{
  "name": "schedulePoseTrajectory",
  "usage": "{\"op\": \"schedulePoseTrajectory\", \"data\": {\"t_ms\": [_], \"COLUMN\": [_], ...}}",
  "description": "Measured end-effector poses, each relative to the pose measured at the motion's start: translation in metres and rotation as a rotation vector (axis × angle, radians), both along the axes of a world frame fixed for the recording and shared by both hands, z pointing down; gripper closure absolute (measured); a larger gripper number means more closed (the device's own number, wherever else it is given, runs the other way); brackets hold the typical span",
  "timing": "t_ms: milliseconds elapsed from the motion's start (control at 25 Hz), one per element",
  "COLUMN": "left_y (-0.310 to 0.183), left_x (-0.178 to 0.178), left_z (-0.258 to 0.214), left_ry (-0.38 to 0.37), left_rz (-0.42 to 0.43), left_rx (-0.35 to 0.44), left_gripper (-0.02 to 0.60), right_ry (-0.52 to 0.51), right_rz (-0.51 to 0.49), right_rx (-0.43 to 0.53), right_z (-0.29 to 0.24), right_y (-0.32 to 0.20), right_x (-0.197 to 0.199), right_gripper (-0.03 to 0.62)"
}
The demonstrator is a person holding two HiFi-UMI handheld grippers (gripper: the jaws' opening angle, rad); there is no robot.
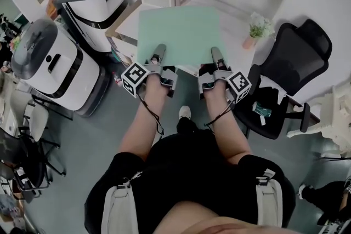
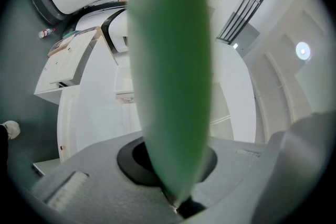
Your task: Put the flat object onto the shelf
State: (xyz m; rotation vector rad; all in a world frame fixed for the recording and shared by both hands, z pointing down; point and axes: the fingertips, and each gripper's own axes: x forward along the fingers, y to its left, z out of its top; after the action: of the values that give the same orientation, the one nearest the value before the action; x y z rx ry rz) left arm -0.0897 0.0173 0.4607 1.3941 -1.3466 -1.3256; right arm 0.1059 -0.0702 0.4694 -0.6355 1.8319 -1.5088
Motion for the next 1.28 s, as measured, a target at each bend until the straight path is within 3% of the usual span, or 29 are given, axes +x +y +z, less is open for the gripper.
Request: {"op": "schedulePoseTrajectory", "data": {"t_ms": [480,800,1120,1280], "left_y": [-0.159,-0.248,-0.266,-0.273], "left_x": [-0.067,-0.103,-0.125,-0.153], "left_z": [-0.029,-0.06,-0.096,-0.119], "left_ry": [-0.026,-0.034,-0.021,-0.018], "left_rz": [0.018,0.03,-0.015,-0.037], "left_rx": [-0.013,0.032,0.123,0.16], "left_gripper": [0.555,0.555,0.554,0.554], "right_ry": [-0.024,-0.019,-0.036,-0.043], "right_rz": [0.001,0.009,-0.054,-0.084], "right_rx": [-0.011,0.053,0.15,0.185], "right_z": [-0.024,-0.057,-0.097,-0.123], "right_y": [-0.152,-0.24,-0.27,-0.281], "right_x": [-0.068,-0.102,-0.129,-0.159], "right_gripper": [0.537,0.537,0.537,0.537]}}
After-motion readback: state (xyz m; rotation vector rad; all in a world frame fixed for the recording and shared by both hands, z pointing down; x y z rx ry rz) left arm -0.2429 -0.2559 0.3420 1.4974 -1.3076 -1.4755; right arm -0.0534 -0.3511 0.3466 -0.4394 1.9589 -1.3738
